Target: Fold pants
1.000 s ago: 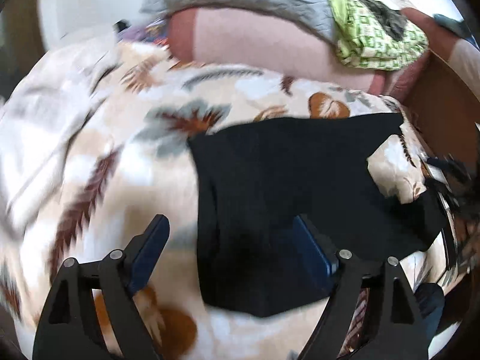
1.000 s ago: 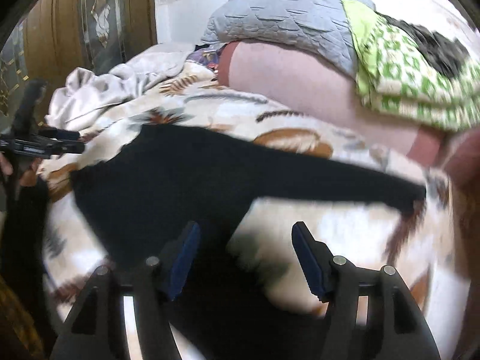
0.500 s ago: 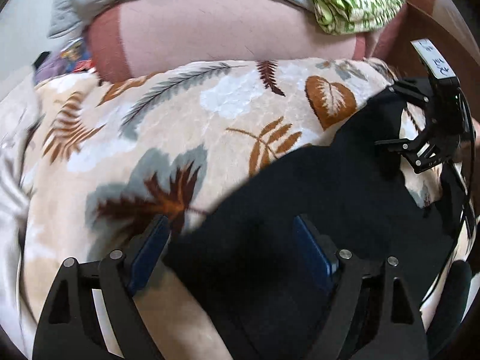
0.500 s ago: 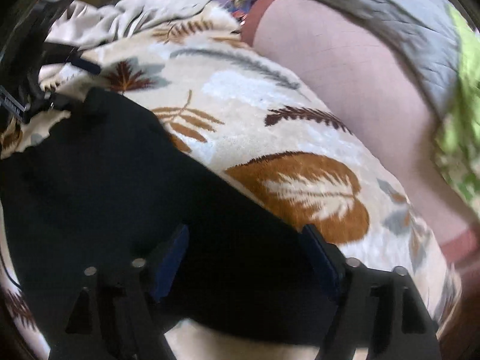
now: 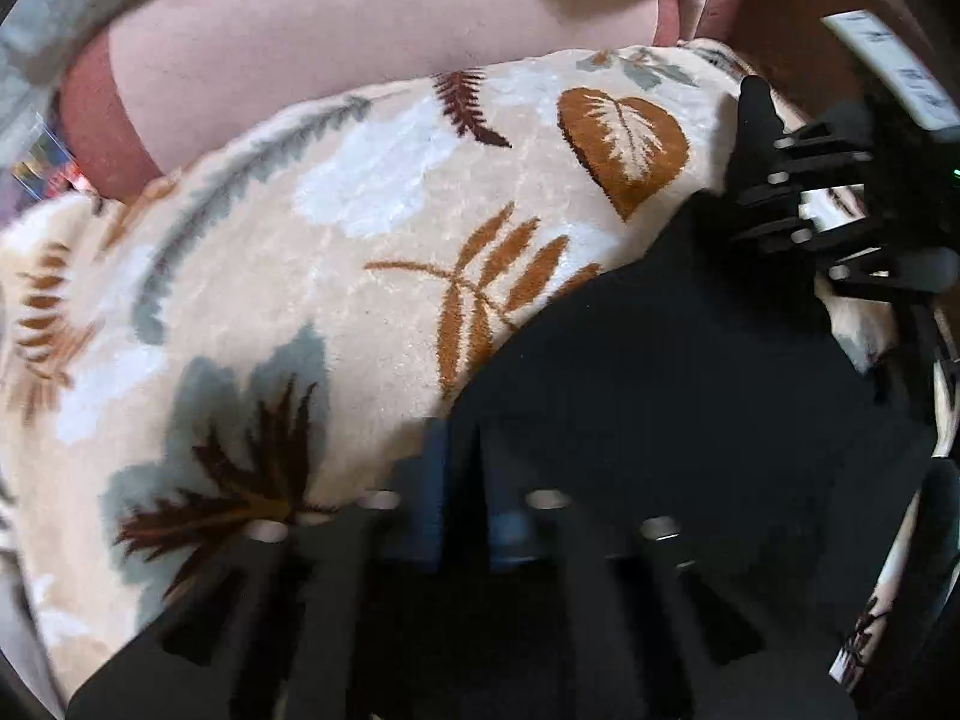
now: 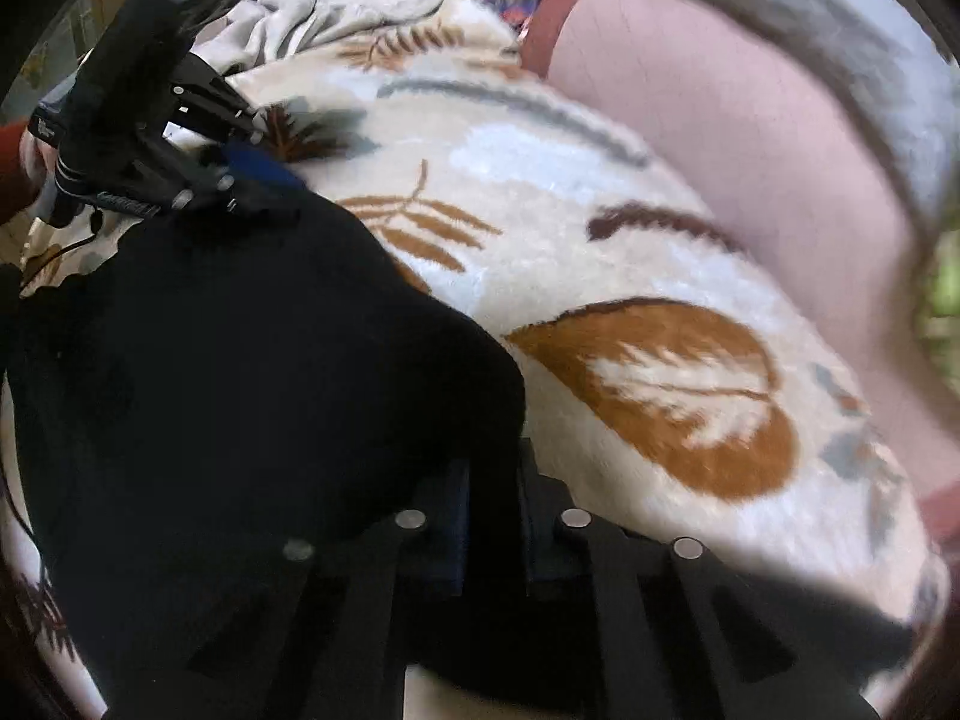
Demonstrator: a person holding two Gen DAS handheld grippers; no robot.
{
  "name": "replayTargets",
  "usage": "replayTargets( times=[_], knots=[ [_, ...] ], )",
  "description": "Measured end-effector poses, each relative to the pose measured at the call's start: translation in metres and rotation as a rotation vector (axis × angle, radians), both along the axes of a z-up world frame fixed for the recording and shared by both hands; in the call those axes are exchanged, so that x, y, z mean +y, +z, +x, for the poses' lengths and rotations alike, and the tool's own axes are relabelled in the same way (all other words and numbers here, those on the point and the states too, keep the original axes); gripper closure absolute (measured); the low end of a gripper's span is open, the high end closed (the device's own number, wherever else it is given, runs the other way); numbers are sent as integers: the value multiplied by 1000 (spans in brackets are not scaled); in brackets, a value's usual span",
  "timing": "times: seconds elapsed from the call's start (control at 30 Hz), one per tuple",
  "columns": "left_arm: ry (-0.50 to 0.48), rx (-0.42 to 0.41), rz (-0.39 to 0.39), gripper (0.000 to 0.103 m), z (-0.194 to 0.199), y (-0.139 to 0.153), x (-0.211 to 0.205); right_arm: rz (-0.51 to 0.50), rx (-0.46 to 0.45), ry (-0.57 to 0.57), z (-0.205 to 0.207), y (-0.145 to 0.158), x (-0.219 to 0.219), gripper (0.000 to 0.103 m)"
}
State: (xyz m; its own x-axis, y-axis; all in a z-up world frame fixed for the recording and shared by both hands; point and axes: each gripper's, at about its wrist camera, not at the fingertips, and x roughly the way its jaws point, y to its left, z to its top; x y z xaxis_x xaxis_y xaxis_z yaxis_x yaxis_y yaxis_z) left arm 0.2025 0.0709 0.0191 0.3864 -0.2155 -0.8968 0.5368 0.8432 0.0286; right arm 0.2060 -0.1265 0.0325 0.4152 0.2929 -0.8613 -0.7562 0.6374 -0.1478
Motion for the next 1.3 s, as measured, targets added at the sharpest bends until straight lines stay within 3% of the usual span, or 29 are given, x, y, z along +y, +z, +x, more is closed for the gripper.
replayTargets(
  times=[0.1,0.2,0.37,0.47,0.63,0.7,0.73,0.8,0.87,0.93,0.97,1.03,1.07,1.2,1.3],
  knots=[
    [5,-40,-18,99,-20,25,-4,26,-96,-48,-30,28,-12,95],
    [11,-91,-116,99,-59,70,0,30,-212,-104,-81,59,-25,95],
    [-46,-120,-140,99,-140,101,-16,63,-243,-128,-177,75,-39,95],
    [-57,-51,-124,99,-179,83,-25,56,-158,-159,-220,53,-44,95],
    [21,155,-53,99,-202,11,-38,61,-63,-228,-250,17,-42,94],
    [48,132,-43,99,-208,-2,-38,80,-13,-276,-244,6,-43,94],
    [65,98,-56,99,-207,0,-39,77,8,-291,-240,0,-42,94],
    [95,107,-77,98,-204,4,-37,77,13,-306,-234,-4,-42,91],
    [140,148,-113,91,-200,10,-30,122,26,-322,-232,5,-48,88],
    [157,166,-148,72,-201,21,-19,164,20,-331,-237,18,-54,82],
    [165,152,-164,65,-203,27,-13,190,13,-330,-241,27,-57,71],
    [220,106,-202,31,-208,42,4,247,0,-329,-249,43,-61,50],
    [260,81,-225,25,-209,49,13,282,-12,-325,-254,51,-61,45],
    [359,62,-326,20,-205,65,47,400,-46,-294,-251,85,-64,38],
    [432,78,-327,20,-193,54,56,412,-75,-371,-226,86,-67,29]
  ],
)
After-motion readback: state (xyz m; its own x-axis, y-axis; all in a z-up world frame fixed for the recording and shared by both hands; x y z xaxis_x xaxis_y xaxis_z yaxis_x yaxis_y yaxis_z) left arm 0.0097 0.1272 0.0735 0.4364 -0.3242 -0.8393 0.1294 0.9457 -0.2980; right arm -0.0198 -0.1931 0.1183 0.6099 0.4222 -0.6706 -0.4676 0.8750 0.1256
